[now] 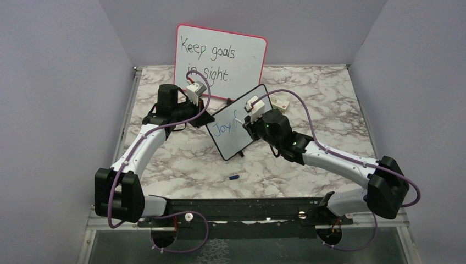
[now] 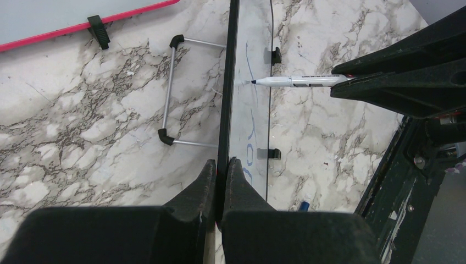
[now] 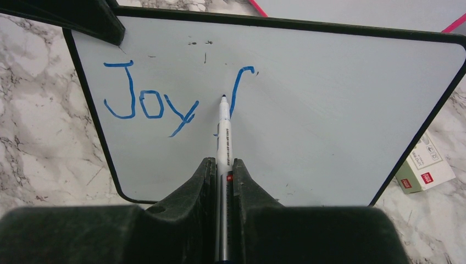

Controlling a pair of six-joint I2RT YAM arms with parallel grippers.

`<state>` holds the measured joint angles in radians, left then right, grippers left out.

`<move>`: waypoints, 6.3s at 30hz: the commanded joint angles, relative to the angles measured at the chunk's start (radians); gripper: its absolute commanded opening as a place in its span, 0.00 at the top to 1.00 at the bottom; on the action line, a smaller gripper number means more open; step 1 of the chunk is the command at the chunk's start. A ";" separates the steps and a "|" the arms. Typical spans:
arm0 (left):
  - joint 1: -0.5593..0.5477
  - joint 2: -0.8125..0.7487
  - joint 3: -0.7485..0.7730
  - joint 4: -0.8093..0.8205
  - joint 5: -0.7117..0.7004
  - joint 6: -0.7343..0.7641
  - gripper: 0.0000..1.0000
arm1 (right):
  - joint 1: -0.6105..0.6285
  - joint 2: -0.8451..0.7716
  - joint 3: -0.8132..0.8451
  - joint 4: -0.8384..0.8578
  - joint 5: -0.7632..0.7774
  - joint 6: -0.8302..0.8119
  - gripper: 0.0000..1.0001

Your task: Write a sentence on the whiteboard

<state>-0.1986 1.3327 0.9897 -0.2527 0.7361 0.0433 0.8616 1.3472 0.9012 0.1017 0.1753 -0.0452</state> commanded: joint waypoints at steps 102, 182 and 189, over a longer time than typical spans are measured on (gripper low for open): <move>-0.009 0.042 -0.017 -0.085 -0.099 0.054 1.00 | -0.032 -0.014 -0.052 0.089 0.037 0.000 1.00; -0.009 0.041 -0.017 -0.086 -0.095 0.056 1.00 | -0.044 0.017 -0.023 0.083 0.040 -0.006 0.99; -0.009 0.041 -0.017 -0.087 -0.095 0.056 1.00 | -0.044 0.007 -0.031 0.033 0.037 0.002 1.00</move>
<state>-0.1986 1.3384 0.9909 -0.2546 0.7357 0.0433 0.8227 1.3476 0.8566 0.1707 0.2165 -0.0456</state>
